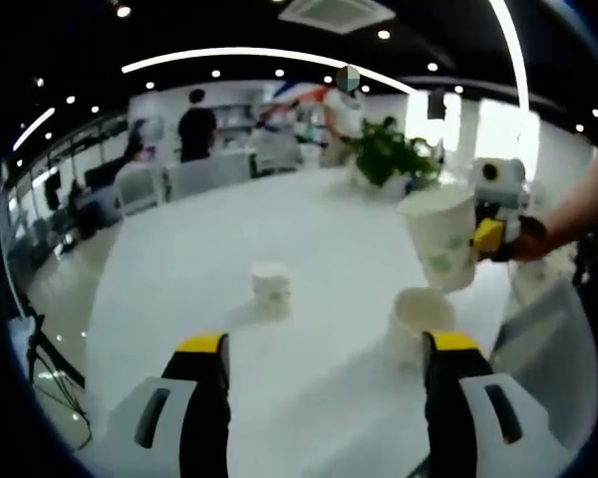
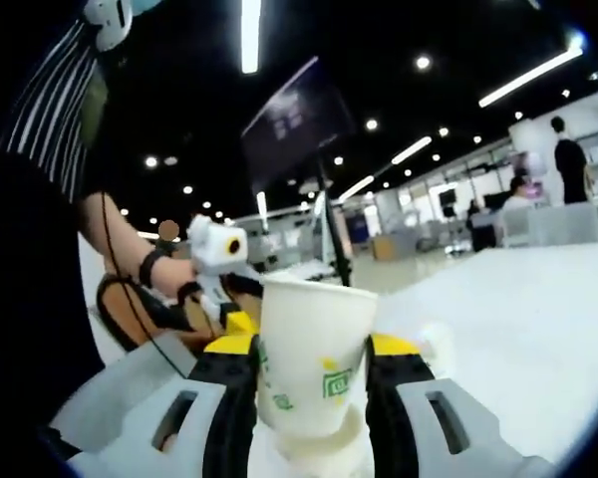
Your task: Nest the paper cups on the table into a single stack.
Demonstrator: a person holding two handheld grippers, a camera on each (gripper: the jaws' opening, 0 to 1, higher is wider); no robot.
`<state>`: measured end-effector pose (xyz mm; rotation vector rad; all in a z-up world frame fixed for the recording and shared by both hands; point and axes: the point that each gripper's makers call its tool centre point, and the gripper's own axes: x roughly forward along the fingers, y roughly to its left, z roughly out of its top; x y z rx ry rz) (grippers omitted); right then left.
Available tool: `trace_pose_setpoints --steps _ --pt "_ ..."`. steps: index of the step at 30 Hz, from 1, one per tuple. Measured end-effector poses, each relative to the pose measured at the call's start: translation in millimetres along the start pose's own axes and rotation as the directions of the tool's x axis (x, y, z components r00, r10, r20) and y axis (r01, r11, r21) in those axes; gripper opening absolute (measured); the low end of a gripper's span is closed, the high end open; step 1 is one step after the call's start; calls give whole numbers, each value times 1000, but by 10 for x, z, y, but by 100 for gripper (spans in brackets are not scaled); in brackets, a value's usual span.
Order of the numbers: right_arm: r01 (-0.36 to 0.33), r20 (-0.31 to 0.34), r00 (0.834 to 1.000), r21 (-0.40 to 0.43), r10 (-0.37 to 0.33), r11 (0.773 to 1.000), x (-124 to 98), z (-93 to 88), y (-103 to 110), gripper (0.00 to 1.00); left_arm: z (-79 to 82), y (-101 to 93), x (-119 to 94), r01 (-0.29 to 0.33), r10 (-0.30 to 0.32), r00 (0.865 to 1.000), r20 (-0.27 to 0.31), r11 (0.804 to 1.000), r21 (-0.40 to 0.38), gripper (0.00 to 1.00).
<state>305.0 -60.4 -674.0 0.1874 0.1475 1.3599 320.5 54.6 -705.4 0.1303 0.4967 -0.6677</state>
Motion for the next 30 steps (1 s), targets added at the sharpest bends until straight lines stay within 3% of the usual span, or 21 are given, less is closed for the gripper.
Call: trace_pose_setpoints --steps 14,30 --pt "-11 -36 999 24 12 1000 68 -221 -55 39 5 42 56 0 0 1000 -7 1000 -6 76" --pt "-23 -94 995 -28 21 999 89 -406 2 39 -22 20 66 3 -3 1000 -18 1000 -6 76"
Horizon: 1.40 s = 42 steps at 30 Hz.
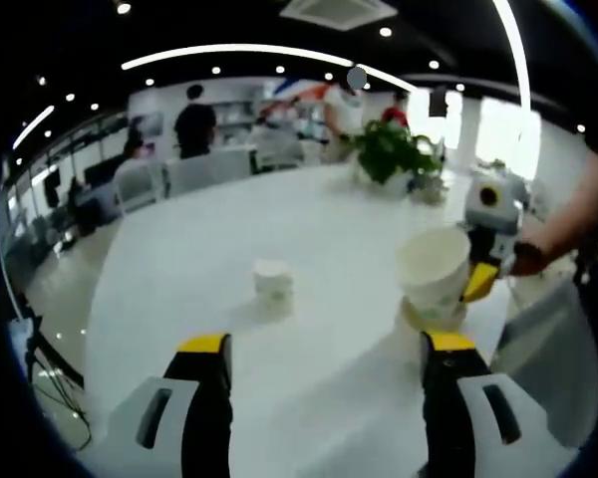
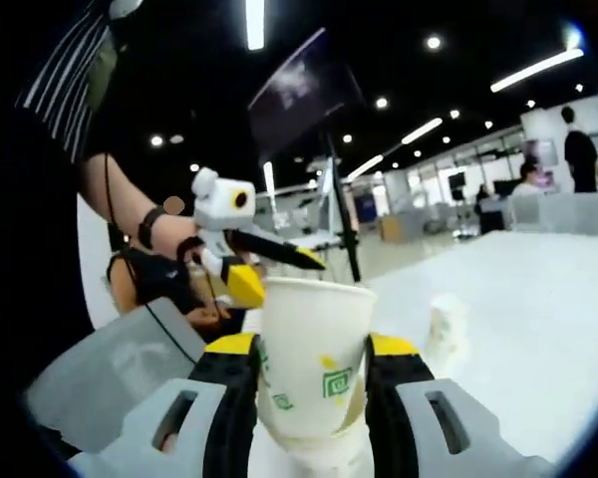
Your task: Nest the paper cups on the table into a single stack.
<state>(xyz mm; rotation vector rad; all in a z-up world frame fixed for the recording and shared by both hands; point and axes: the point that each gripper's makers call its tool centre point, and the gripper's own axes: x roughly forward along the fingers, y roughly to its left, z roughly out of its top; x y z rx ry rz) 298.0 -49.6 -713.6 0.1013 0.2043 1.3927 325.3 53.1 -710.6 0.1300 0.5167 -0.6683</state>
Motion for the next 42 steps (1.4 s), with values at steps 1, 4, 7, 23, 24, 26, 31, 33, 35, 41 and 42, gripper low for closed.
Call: trace_pose_setpoints --steps 1,4,7,23,24,26,31,33,35,41,42 --pt "-1 -1 1000 5 1 1000 0 -8 1 39 -8 -1 -4 -1 1 1000 -2 1000 -1 76" --pt "5 -3 1000 7 -5 1000 -2 -40 -5 39 -15 -6 -18 -2 2 1000 -4 1000 -5 76" --pt "7 -7 1000 2 -7 1000 1 -58 0 39 -7 4 -40 -8 8 1000 -2 1000 -3 75" --pt "22 -37 999 -13 -23 1000 -38 -191 -7 39 -18 -24 -46 2 -2 1000 -11 1000 8 74" --pt "23 -37 999 -12 -24 1000 -42 -200 -1 39 -18 -23 -45 3 -3 1000 -13 1000 8 74" --pt "22 -50 998 -17 -23 1000 -43 -233 18 39 -17 -19 -42 5 -5 1000 -15 1000 12 74" --pt "13 -78 997 -39 -16 999 -39 -288 57 40 -27 -9 -35 8 -7 1000 -22 1000 13 73" --pt "16 -83 996 -34 -19 999 -36 -290 60 41 -31 -15 -31 10 -9 1000 -25 1000 12 73" --pt "16 -88 996 -44 -20 999 -30 -295 65 41 -24 -25 -24 13 -13 1000 -20 1000 13 73" --pt "23 -121 992 -69 -31 997 -32 -343 56 46 -40 -40 -15 22 -21 999 -29 1000 21 73" --pt "19 -126 992 -76 -29 997 -33 -353 62 46 -35 -33 -18 20 -19 1000 -25 1000 22 73"
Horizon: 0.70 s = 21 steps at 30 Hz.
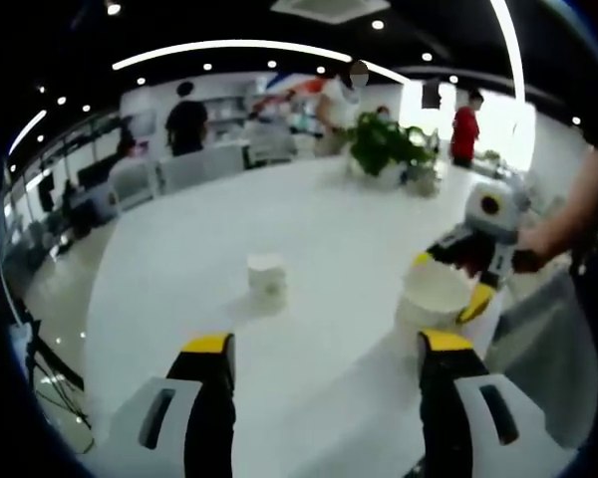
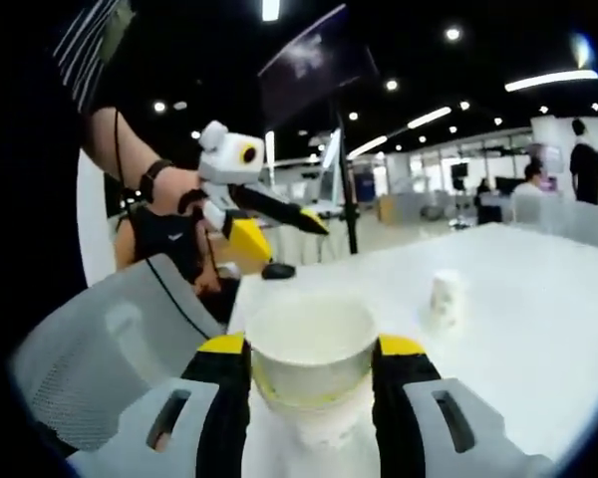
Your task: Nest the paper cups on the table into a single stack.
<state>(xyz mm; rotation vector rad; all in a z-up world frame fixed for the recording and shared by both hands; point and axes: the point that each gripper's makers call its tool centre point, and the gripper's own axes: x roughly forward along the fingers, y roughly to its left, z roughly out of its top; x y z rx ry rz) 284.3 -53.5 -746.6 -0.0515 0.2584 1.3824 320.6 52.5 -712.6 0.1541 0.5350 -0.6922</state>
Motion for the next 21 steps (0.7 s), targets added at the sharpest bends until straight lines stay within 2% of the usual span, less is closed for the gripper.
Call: trace_pose_setpoints --steps 6,12,17,21 --pt "13 -7 1000 4 -13 1000 -12 -6 -25 48 -6 7 -2 -1 1 1000 4 1000 -6 73" --pt "15 13 1000 -3 -15 1000 -38 93 -26 49 -31 -1 6 0 0 1000 2 1000 -12 73" --pt "26 -35 999 -15 -27 1000 -36 -27 -69 49 -50 -41 15 7 -7 1000 -2 1000 -13 72" --pt "28 -41 999 -34 -29 999 -45 -47 -82 49 -45 -23 -10 3 -3 1000 2 1000 -18 72"
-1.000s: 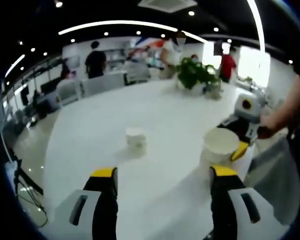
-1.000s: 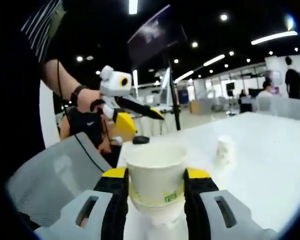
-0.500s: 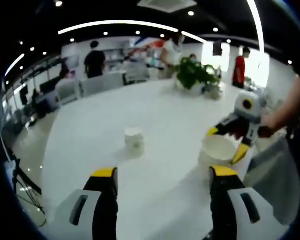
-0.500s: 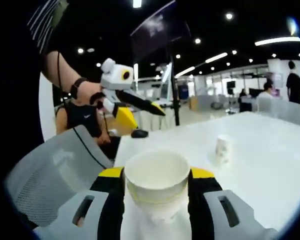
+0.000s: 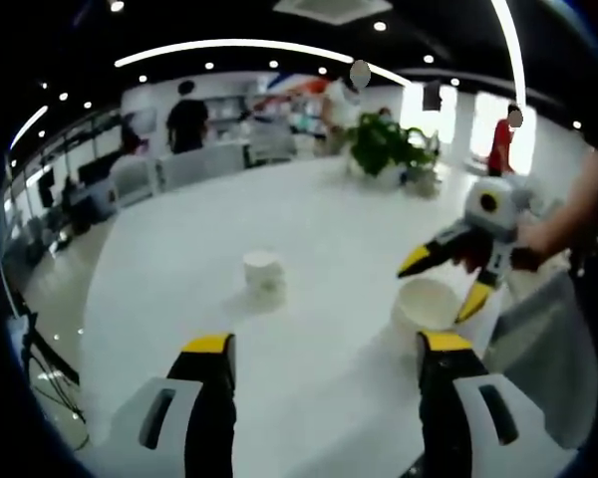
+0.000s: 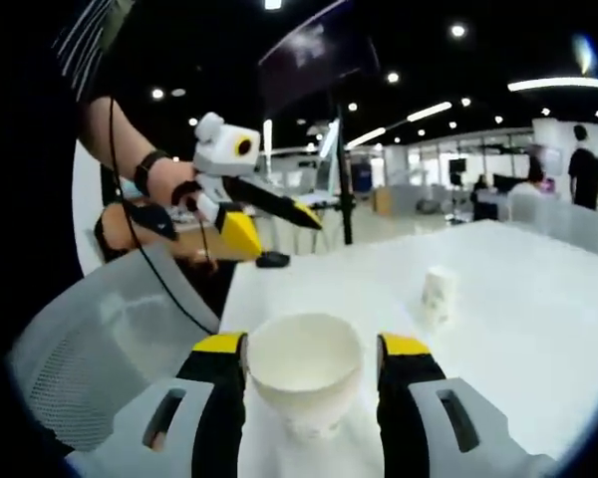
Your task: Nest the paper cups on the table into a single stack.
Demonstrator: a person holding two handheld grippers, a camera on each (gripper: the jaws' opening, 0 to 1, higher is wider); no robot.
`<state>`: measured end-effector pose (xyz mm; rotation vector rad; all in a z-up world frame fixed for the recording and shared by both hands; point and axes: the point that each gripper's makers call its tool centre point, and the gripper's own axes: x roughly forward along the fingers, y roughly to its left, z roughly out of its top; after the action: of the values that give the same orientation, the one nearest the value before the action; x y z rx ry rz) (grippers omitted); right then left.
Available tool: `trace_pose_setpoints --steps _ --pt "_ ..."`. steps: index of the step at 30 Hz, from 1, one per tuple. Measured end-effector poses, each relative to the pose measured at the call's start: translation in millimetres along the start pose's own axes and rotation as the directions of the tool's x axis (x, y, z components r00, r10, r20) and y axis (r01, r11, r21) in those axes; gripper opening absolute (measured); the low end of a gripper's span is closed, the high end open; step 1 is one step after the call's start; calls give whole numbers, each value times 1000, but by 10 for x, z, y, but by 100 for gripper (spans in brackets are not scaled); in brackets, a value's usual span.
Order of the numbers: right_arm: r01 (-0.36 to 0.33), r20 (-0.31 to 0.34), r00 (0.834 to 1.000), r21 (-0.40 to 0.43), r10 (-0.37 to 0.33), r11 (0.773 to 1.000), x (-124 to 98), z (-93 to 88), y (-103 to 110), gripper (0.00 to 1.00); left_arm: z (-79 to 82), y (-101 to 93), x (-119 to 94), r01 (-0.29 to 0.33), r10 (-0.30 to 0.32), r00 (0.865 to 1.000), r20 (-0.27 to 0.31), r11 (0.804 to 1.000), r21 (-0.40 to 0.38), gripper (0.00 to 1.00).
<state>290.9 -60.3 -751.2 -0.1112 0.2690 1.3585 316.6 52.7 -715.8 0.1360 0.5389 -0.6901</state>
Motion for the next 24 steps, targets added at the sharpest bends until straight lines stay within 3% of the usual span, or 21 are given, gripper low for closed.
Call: trace_pose_setpoints --steps 6,24 --pt "15 -12 1000 0 -15 1000 -15 14 -36 48 11 33 -16 -8 8 1000 5 1000 1 72" --pt "120 63 990 51 -123 991 -322 293 -94 54 137 -14 42 0 -1 999 35 1000 15 74"
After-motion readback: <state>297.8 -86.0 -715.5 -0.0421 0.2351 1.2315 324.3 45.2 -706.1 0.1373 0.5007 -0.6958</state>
